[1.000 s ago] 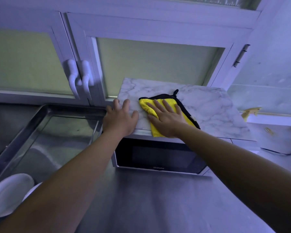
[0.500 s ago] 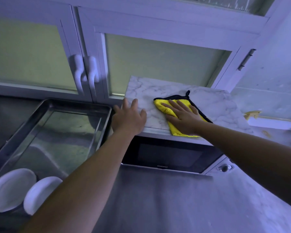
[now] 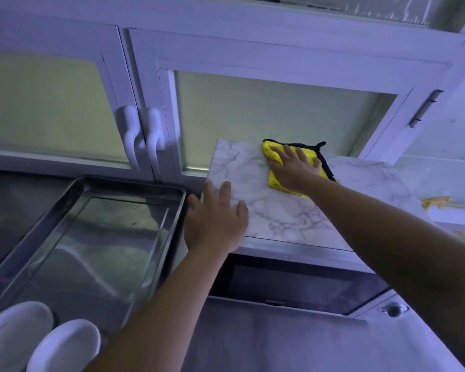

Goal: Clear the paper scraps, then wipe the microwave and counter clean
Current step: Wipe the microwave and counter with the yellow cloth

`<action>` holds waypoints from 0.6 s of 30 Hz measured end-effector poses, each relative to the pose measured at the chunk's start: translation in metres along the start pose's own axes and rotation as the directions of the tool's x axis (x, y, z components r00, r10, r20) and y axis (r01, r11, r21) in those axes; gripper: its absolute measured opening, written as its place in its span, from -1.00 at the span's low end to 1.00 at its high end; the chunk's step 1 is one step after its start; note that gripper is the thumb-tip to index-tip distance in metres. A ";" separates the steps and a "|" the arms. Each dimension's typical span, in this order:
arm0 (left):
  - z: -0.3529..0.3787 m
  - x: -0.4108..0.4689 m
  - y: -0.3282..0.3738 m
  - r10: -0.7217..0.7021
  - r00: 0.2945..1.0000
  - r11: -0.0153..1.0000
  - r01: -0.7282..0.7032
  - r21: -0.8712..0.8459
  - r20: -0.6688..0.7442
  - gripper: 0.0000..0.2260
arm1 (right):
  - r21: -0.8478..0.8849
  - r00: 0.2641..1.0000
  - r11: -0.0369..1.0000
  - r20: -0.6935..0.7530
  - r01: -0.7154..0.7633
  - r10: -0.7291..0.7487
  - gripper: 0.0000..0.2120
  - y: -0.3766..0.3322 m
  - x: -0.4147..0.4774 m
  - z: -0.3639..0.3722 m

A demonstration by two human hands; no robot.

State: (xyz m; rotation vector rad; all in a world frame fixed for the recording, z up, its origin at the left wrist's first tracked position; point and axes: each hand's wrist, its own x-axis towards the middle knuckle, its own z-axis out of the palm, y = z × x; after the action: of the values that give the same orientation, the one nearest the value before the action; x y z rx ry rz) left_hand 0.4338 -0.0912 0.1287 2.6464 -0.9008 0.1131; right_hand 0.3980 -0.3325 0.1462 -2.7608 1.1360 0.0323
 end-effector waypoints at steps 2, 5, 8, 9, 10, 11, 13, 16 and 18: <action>0.002 0.001 0.000 -0.003 1.000 1.000 0.003 -0.006 -0.010 -0.49 | 0.001 1.000 1.000 -0.014 0.002 -0.002 -0.45 -0.003 0.018 -0.001; 0.006 0.001 -0.001 -0.007 1.000 1.000 0.007 -0.001 -0.022 -0.50 | -0.005 0.999 1.000 -0.033 0.021 -0.021 -0.45 -0.006 0.035 -0.002; 0.004 0.002 0.000 -0.018 0.999 1.000 0.019 0.004 -0.027 -0.52 | 0.003 1.000 1.000 0.001 -0.001 0.001 -0.45 -0.012 0.035 -0.006; 0.002 0.001 0.001 -0.022 0.999 1.000 0.022 0.002 -0.027 -0.53 | 0.008 1.000 1.000 0.017 -0.005 0.005 -0.45 -0.014 0.029 -0.007; 0.000 0.000 0.001 -0.020 0.999 1.000 0.020 -0.001 -0.026 -0.55 | 0.012 1.000 1.000 0.029 0.003 -0.003 -0.45 -0.016 0.020 -0.007; -0.002 -0.001 0.001 -0.016 1.000 1.000 0.016 -0.011 -0.021 -0.57 | 0.006 0.999 1.000 0.039 0.025 -0.025 -0.45 -0.019 0.010 -0.005; -0.007 -0.001 0.002 -0.016 1.000 0.999 0.016 -0.044 -0.009 -0.61 | -0.022 0.991 0.993 0.069 0.115 -0.113 -0.46 -0.023 -0.018 -0.001; -0.014 -0.002 0.001 -0.041 0.999 0.994 0.041 -0.104 0.000 -0.67 | -0.028 0.962 0.966 0.110 0.256 -0.252 -0.49 -0.023 -0.072 0.005; -0.017 -0.004 0.001 -0.051 0.999 0.989 0.052 -0.137 0.007 -0.67 | -0.019 0.937 0.943 0.123 0.331 -0.327 -0.50 -0.019 -0.110 0.005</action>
State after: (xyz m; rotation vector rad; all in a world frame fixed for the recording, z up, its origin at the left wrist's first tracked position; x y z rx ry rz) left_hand 0.4309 -0.0837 0.1445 2.5406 -0.8105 0.0324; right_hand 0.3330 -0.2418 0.1524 -2.9004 0.6400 0.1782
